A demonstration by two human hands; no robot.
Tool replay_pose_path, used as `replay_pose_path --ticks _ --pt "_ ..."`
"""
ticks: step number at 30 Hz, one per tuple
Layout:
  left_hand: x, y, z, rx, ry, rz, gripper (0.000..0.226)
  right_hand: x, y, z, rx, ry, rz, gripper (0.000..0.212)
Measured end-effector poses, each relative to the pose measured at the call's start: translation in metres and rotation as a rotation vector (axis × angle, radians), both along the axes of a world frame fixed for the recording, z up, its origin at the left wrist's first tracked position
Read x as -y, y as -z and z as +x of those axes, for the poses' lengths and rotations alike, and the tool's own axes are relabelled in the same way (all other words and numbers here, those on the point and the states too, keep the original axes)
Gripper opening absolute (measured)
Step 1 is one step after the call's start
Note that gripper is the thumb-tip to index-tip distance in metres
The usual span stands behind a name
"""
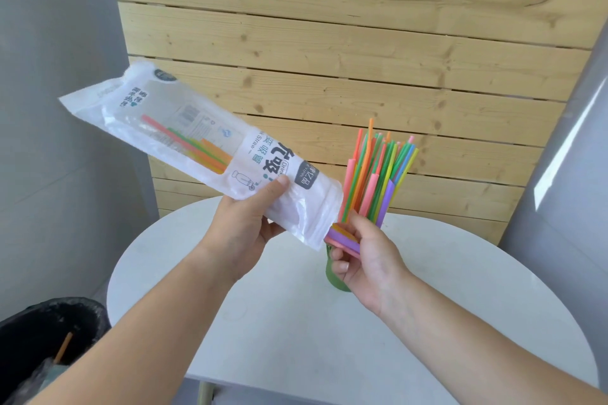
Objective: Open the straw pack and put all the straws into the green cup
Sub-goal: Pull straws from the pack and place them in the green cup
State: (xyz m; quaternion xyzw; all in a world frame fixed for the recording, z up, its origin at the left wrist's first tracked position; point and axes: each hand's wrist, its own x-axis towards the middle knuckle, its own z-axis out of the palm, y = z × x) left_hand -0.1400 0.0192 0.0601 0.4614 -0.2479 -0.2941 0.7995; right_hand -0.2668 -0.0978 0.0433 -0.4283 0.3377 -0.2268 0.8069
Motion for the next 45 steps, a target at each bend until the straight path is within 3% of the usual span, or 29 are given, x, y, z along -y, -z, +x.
replay_pose_path --ticks 10,15,21,26,35,45 --pt "0.008 0.012 0.003 -0.392 -0.132 -0.050 0.029 0.012 -0.006 0.002 0.004 0.086 -0.339 0.018" --pt "0.013 0.016 0.000 -0.443 -0.126 -0.070 0.014 0.014 -0.005 0.003 -0.025 0.115 -0.528 0.019" --pt "0.012 0.015 0.000 -0.465 -0.125 -0.104 0.028 0.027 -0.013 -0.001 -0.059 0.231 -0.694 0.021" --pt "0.015 0.018 -0.005 -0.491 -0.107 -0.088 0.039 0.026 -0.012 0.000 -0.029 0.210 -0.721 0.025" --pt "0.010 0.014 0.004 -0.566 -0.139 -0.153 0.011 0.052 -0.031 -0.011 -0.042 0.229 -0.779 0.016" --pt "0.003 0.016 0.020 -0.549 -0.195 -0.200 0.018 0.096 -0.063 -0.040 -0.030 0.281 -0.802 0.017"
